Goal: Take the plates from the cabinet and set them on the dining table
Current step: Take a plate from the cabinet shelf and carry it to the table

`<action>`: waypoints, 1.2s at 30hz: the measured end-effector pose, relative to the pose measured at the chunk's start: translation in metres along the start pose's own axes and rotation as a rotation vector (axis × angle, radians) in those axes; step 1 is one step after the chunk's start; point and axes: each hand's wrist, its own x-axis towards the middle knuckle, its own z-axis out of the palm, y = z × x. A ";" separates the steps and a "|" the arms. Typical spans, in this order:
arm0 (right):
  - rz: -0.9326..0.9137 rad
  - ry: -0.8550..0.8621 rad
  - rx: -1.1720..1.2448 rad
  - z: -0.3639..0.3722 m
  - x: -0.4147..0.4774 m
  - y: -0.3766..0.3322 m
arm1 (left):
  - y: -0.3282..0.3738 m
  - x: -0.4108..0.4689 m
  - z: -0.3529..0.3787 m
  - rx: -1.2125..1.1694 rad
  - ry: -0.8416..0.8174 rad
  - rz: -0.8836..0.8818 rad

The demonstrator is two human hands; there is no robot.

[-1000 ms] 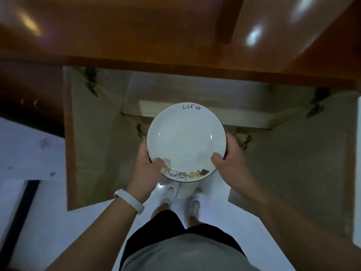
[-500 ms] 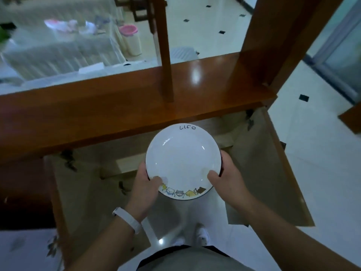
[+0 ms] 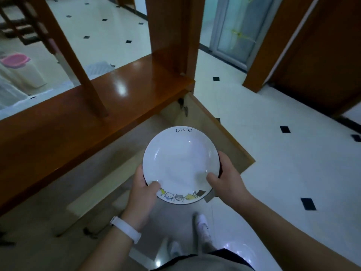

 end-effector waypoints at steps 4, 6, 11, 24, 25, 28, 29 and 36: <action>0.068 0.117 0.041 -0.022 -0.029 0.022 | 0.000 -0.003 0.027 0.033 -0.106 -0.010; 0.098 0.159 0.080 -0.034 -0.045 0.032 | 0.000 -0.008 0.043 0.069 -0.159 -0.002; 0.153 0.281 0.173 -0.071 -0.078 0.062 | 0.002 -0.021 0.091 0.143 -0.287 0.024; 0.242 0.624 0.321 -0.242 -0.212 0.185 | -0.007 -0.132 0.315 0.280 -0.667 0.106; 0.244 0.658 0.324 -0.256 -0.227 0.197 | -0.010 -0.145 0.335 0.293 -0.700 0.110; 0.254 0.763 0.327 -0.296 -0.274 0.229 | -0.019 -0.186 0.394 0.320 -0.784 0.120; 0.266 0.796 0.334 -0.308 -0.289 0.240 | -0.023 -0.200 0.412 0.330 -0.821 0.132; 0.334 1.064 0.451 -0.365 -0.394 0.301 | -0.049 -0.290 0.522 0.353 -1.073 0.115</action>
